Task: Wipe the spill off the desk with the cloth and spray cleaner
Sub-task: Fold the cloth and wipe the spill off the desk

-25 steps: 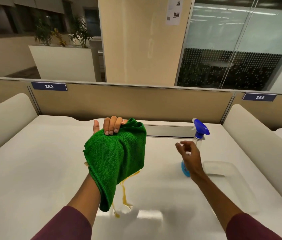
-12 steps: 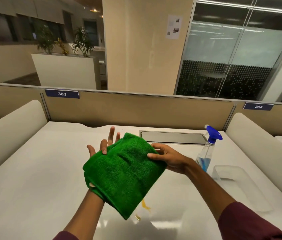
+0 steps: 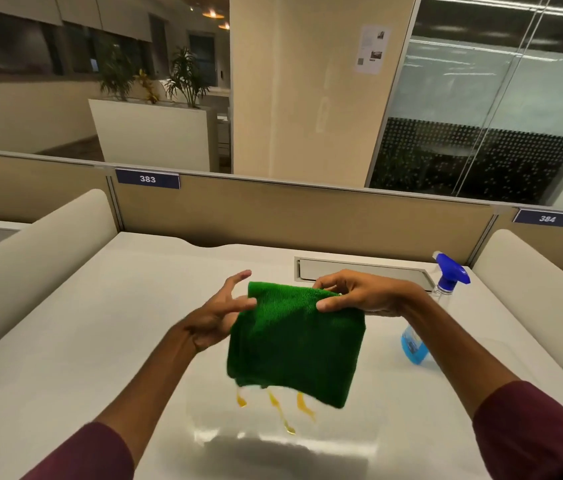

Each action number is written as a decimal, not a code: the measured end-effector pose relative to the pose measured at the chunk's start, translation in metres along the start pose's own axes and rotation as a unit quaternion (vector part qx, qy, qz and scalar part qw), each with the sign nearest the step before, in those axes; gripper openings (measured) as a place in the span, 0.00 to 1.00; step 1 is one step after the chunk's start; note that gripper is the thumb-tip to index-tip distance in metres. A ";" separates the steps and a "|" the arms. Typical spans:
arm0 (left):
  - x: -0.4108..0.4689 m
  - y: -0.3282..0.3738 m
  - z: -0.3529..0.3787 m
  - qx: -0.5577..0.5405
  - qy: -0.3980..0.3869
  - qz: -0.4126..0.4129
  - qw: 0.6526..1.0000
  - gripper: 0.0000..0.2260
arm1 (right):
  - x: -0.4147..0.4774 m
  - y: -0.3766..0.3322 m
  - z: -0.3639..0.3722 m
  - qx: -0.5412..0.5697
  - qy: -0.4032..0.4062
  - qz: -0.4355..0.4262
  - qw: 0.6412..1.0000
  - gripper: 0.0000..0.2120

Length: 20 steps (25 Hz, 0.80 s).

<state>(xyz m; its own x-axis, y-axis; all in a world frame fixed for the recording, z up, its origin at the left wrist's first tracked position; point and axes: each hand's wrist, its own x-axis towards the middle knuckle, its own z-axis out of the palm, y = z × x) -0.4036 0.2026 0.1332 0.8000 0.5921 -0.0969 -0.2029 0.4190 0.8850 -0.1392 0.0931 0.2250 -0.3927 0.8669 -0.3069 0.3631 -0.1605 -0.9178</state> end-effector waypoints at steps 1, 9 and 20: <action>0.004 0.004 0.002 0.053 -0.009 -0.024 0.998 0.36 | 0.001 0.003 -0.003 -0.028 -0.003 0.010 1.000 0.08; 0.049 0.020 0.017 0.440 0.042 -0.039 0.896 0.11 | 0.021 0.048 -0.046 -0.234 0.047 0.089 0.967 0.08; 0.110 -0.027 0.019 0.660 0.219 0.080 0.714 0.08 | 0.059 0.119 -0.074 -0.319 0.268 0.003 0.909 0.09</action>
<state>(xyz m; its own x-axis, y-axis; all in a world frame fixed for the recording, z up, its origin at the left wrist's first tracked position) -0.2990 0.2433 0.1072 0.5148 0.8389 0.1765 0.6679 -0.5215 0.5310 -0.0570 0.1605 0.1165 0.0167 0.9998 0.0118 0.8469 -0.0078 -0.5317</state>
